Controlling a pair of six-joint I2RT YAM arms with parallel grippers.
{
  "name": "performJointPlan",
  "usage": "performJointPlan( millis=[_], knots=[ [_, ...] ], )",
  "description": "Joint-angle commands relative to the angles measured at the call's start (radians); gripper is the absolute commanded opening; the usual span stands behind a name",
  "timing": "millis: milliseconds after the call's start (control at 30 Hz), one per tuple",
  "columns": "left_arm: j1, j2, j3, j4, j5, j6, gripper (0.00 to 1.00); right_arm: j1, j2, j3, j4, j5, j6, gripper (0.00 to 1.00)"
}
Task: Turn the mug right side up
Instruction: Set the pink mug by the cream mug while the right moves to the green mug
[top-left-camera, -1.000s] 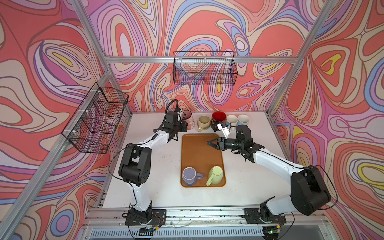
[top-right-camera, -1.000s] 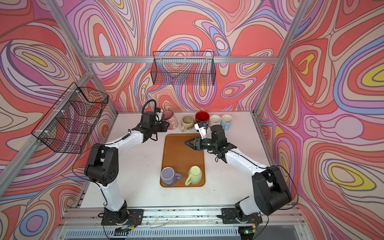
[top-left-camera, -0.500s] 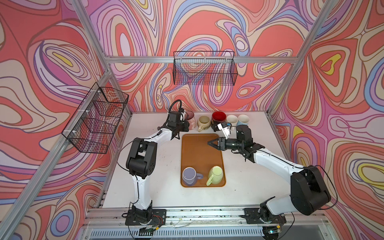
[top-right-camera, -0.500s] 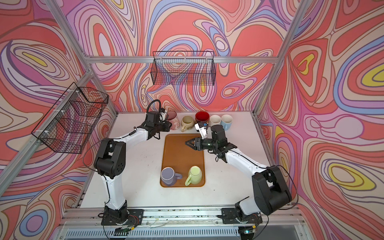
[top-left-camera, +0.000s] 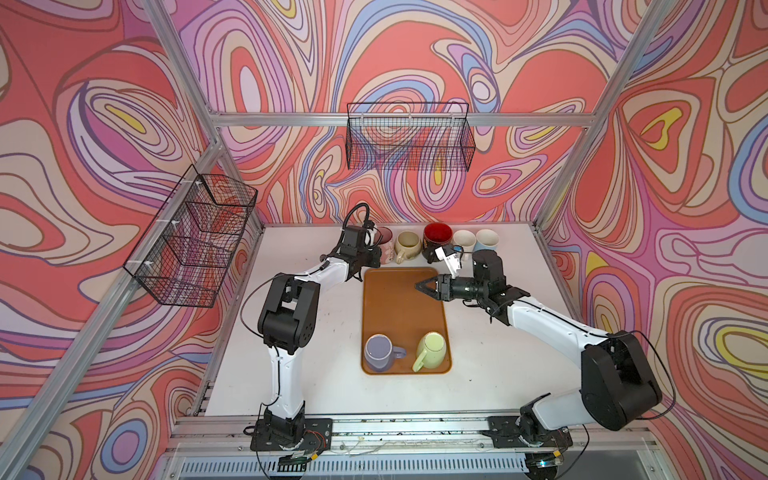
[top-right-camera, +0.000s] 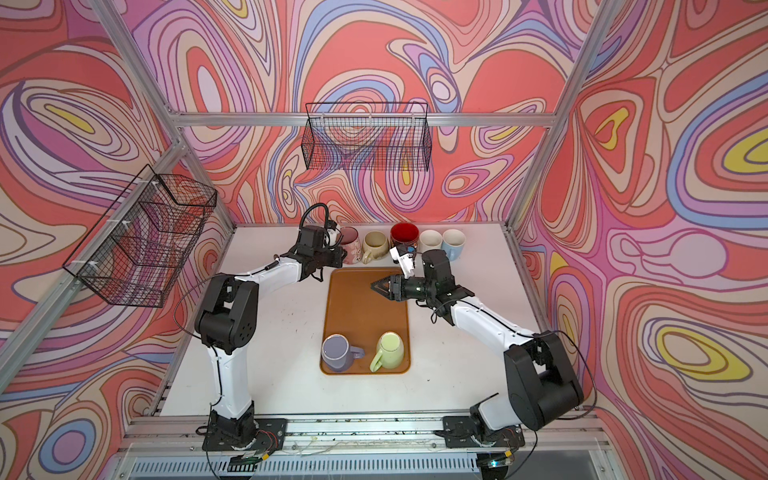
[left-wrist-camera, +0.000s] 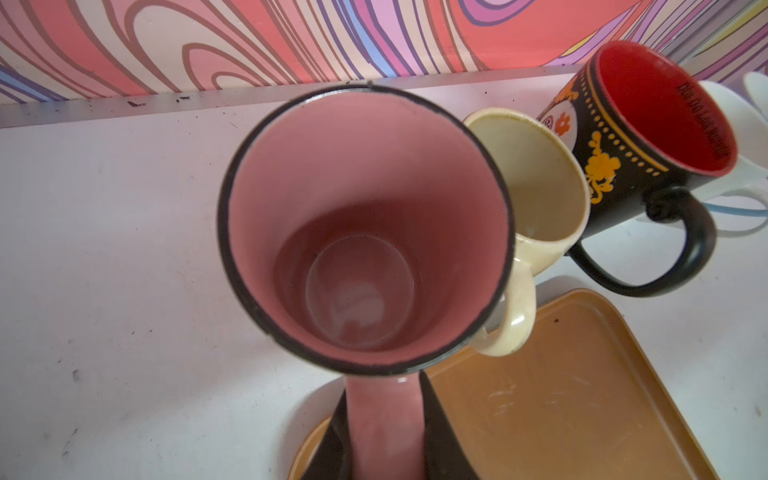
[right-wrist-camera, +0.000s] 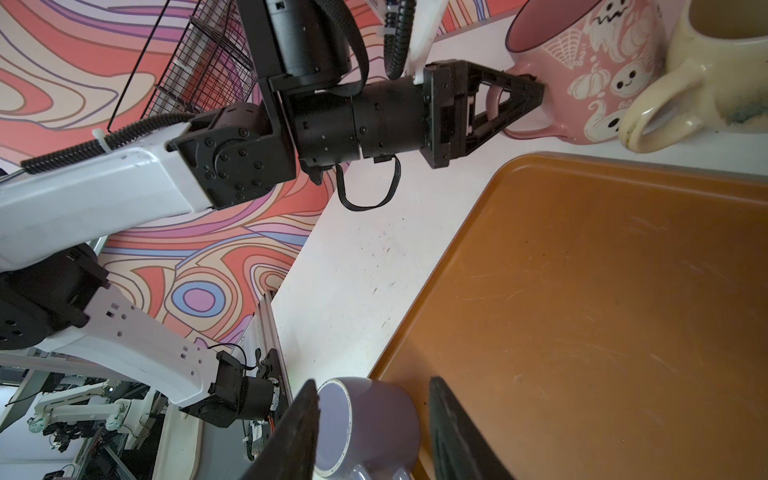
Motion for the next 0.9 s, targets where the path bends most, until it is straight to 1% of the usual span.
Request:
performJointPlan(
  millis=[0,100,167,233,333,400,467,633,733,800,867],
  knots=[
    [-0.018,0.008,0.064,0.099,-0.026,0.056,0.0,-0.002,-0.031,0.012,-0.034,0.023,-0.02,0.44],
    [-0.028,0.017,0.076,0.09,-0.044,0.075,0.0,-0.002,-0.05,0.025,-0.096,0.066,-0.039,0.44],
    [-0.033,0.019,0.081,0.087,-0.057,0.083,0.04,-0.002,-0.067,0.032,-0.142,0.106,-0.051,0.44],
    [-0.038,0.018,0.08,0.085,-0.066,0.092,0.11,-0.002,-0.087,0.038,-0.195,0.152,-0.062,0.44],
    [-0.045,0.012,0.075,0.08,-0.08,0.1,0.23,-0.002,-0.12,0.056,-0.297,0.247,-0.078,0.44],
    [-0.05,0.002,0.065,0.081,-0.088,0.102,0.33,-0.002,-0.141,0.072,-0.372,0.316,-0.089,0.44],
    [-0.053,-0.01,0.051,0.082,-0.097,0.105,0.39,-0.002,-0.155,0.087,-0.44,0.377,-0.097,0.44],
    [-0.065,-0.058,0.006,0.089,-0.125,0.113,0.5,0.001,-0.195,0.081,-0.56,0.515,-0.125,0.44],
    [-0.071,-0.105,-0.034,0.098,-0.152,0.114,0.57,0.006,-0.226,0.065,-0.614,0.552,-0.118,0.44],
    [-0.074,-0.143,-0.065,0.103,-0.17,0.107,0.62,0.023,-0.251,0.052,-0.641,0.58,-0.106,0.44],
    [-0.074,-0.197,-0.103,0.105,-0.185,0.091,0.66,0.056,-0.271,0.035,-0.668,0.635,-0.085,0.46]
  ],
)
